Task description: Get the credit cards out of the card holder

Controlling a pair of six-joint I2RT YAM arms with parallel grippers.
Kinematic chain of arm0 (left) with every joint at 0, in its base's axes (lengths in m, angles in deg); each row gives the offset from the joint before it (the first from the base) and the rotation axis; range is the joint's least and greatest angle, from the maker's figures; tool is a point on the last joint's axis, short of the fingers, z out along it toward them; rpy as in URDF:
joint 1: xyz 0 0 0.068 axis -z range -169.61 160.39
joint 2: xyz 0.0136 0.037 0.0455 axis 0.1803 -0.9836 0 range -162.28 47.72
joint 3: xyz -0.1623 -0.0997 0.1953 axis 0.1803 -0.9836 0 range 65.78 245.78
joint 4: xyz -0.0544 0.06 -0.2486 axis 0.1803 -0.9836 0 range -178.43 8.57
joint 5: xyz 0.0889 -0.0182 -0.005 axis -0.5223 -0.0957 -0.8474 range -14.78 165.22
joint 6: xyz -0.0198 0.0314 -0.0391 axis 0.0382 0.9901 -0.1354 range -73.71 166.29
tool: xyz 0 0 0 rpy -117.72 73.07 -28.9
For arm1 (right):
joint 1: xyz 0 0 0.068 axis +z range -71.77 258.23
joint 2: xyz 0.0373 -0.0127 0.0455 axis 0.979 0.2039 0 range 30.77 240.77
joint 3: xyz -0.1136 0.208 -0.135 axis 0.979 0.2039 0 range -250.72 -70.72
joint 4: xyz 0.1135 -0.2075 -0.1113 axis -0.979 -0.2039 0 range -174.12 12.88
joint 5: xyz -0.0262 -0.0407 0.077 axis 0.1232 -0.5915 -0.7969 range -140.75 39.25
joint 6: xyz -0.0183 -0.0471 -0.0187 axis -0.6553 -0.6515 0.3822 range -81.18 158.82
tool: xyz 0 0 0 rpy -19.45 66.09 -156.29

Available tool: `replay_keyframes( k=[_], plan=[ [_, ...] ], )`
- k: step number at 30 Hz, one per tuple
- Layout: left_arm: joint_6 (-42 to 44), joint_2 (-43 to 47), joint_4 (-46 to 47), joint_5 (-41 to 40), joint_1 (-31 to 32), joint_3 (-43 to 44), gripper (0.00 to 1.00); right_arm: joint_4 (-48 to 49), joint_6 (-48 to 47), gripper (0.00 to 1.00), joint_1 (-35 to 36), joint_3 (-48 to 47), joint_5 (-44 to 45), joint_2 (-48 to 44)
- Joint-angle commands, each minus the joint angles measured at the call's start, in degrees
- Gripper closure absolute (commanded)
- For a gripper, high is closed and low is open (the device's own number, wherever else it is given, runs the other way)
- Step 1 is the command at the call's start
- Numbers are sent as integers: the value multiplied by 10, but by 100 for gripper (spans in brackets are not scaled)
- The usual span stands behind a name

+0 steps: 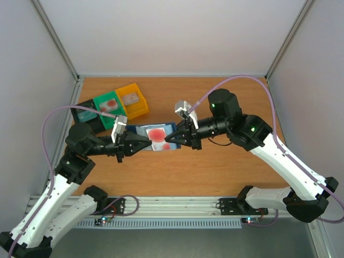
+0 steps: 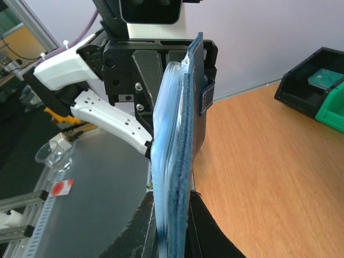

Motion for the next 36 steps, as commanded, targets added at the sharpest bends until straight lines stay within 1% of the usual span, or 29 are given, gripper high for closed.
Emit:
replay_keyframes(
  k=[1, 4, 7, 10, 14, 18, 26, 28, 31, 36],
  plan=[
    [17, 8, -14, 42, -7, 29, 100, -50, -24, 90, -8, -35, -2, -14],
    [16, 6, -9, 32, -7, 24, 100, -47, -16, 80, -8, -39, -28, -5],
    [-6, 4, 21, 29, -7, 17, 100, -45, -16, 76, -8, -41, -38, 0],
    [-12, 4, 18, 29, -7, 17, 100, -48, -22, 74, -8, -40, -32, -7],
    [4, 6, -4, 28, -7, 20, 100, -54, -25, 90, -8, -38, -27, -12],
    [24, 7, -26, 33, -7, 27, 100, -63, -33, 99, -8, -37, -12, -14],
    [80, 9, -95, 35, -13, 43, 100, -103, -57, 98, -13, -48, 0, -19],
    [84, 10, -97, 40, -14, 44, 100, -110, -60, 95, -14, -49, -1, -20],
    [86, 9, -98, 45, -15, 43, 100, -112, -58, 95, -14, -49, -7, -21],
    [91, 9, -93, 51, -15, 39, 100, -105, -53, 96, -15, -49, -19, -13]
  ],
)
